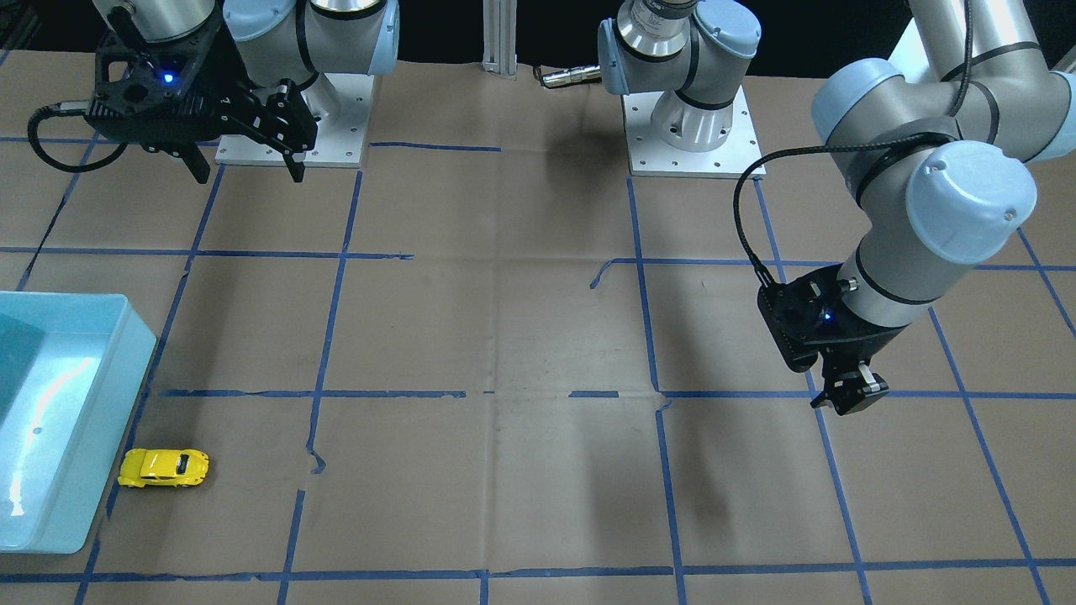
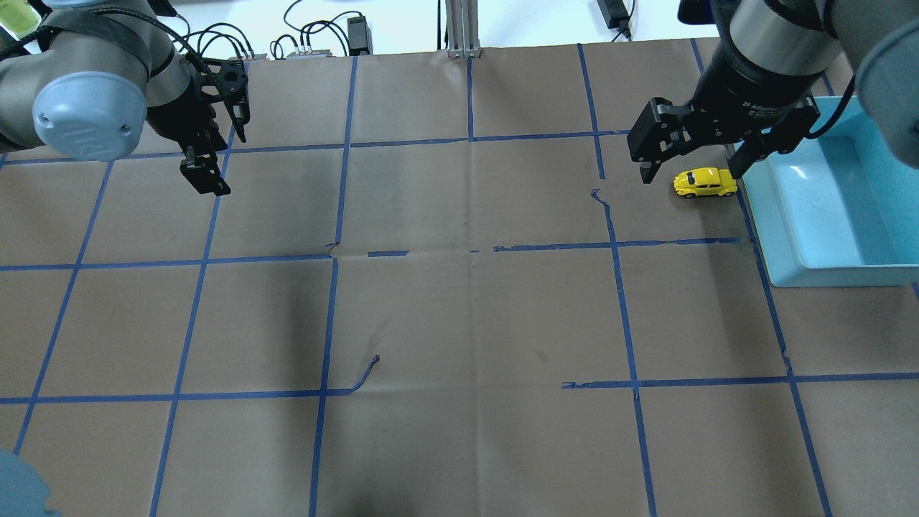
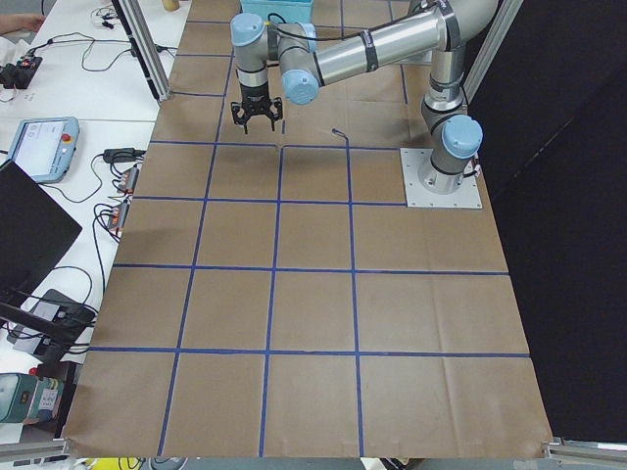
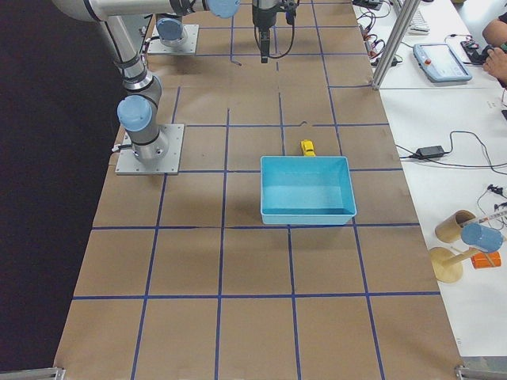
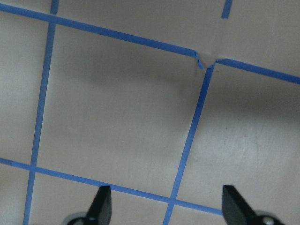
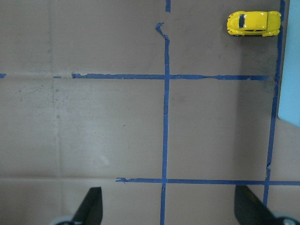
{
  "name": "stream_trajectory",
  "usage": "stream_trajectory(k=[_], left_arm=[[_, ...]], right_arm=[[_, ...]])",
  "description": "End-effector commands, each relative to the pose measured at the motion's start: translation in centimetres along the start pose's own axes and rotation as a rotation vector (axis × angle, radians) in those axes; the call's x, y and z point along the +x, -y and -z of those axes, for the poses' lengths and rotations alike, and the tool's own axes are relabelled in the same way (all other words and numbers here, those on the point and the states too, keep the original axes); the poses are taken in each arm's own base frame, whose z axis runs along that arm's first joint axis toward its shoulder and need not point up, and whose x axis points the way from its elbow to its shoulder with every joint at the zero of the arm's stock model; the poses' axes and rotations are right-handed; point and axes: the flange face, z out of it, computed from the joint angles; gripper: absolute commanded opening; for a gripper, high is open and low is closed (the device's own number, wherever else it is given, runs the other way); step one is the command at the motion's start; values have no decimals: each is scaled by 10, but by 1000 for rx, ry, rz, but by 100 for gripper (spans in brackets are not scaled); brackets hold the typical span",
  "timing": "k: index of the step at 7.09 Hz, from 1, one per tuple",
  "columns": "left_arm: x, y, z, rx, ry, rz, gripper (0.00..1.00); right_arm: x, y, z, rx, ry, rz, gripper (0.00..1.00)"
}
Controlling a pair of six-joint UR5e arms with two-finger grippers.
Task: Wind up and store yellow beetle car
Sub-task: 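Lower the right gripper onto the car and close on it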
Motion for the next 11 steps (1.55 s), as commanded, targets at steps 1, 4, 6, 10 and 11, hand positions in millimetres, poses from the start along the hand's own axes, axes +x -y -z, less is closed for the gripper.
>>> stream_trajectory(k=[1,4,6,10,11], left_arm=[[17,16,20,28,22,197,85],[30,35,36,59,30,465,85],[35,47,42,76,31,627,87],[50,53,56,56,10,1065,94],[55,52,67,70,19,1140,95]], right_arm=[[0,8,-7,-20,3,105,98],[27,44,-48,-59,8,526,98],[52,77,-85,-82,26,715,99],[99,143,-183,-94,35,1310,100],[111,157,-200,-61,-4,1469,100]])
